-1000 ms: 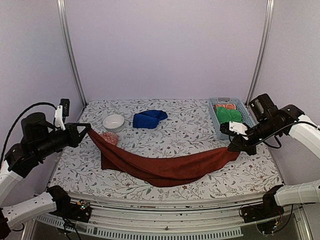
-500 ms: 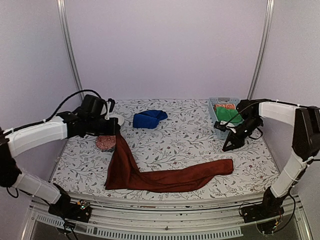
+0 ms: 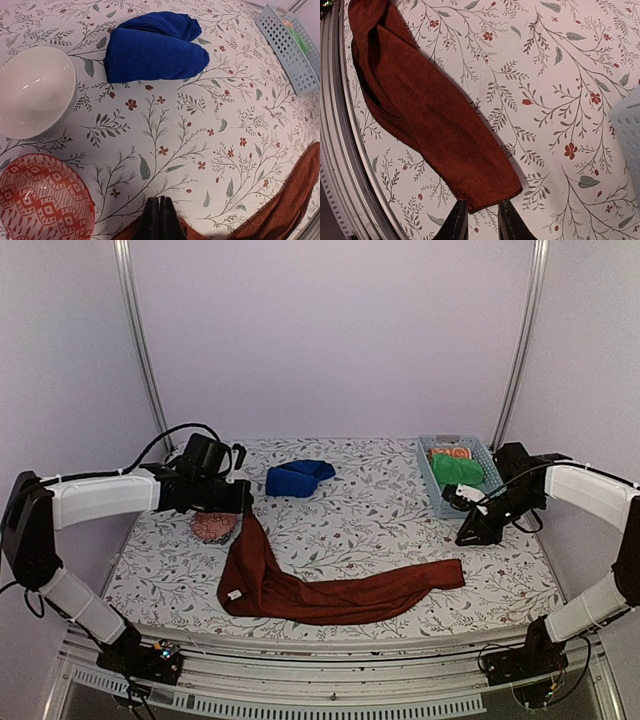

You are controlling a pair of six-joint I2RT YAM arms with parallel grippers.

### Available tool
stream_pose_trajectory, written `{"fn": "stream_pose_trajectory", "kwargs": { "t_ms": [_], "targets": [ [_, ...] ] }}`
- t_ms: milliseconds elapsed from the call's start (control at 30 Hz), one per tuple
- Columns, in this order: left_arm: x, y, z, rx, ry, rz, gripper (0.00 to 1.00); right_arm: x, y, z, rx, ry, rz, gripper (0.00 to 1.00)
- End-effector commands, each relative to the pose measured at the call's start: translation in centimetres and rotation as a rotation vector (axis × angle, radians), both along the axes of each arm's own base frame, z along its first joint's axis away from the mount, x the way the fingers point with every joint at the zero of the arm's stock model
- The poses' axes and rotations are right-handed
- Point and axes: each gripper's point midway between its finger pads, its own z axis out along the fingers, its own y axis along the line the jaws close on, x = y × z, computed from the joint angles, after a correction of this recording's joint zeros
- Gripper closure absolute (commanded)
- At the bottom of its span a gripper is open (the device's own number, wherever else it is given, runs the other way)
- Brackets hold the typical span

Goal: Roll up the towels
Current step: Adjust the towel at the center of the board.

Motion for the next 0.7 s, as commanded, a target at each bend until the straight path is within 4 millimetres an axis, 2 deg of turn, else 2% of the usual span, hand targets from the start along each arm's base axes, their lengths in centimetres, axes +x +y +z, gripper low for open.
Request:
{"fn": "stream_pose_trajectory", "kwargs": {
  "t_ms": [0, 100, 200, 300, 667],
  "targets": [
    [-0.4, 0.2, 0.2, -0.032, -0.011, -0.010, 1.00, -3.7, -0.6, -2.5, -0.082, 0.007, 0.113, 0.77],
    [-0.7, 0.3, 0.3, -0.035, -0.009, -0.011, 1.00, -5.4, -0.8, -3.9, -0.136, -0.004, 0.172, 0.70],
    [-0.9, 0.4, 0.4, -0.036, -0.006, -0.014, 1.00, -6.1, -1.3, -5.4, -0.195, -0.022, 0.192, 0.60],
    [-1.2, 0.6, 0.2, -0.032, -0.001, -0.014, 1.00, -6.4, -1.5, -6.5, -0.226, -0.009, 0.206, 0.60],
    [-1.6, 0.7, -0.5, -0.029, 0.019, -0.014, 1.00, -4.7, -2.0, -7.9, -0.288, -0.034, 0.191, 0.64]
  ]
}}
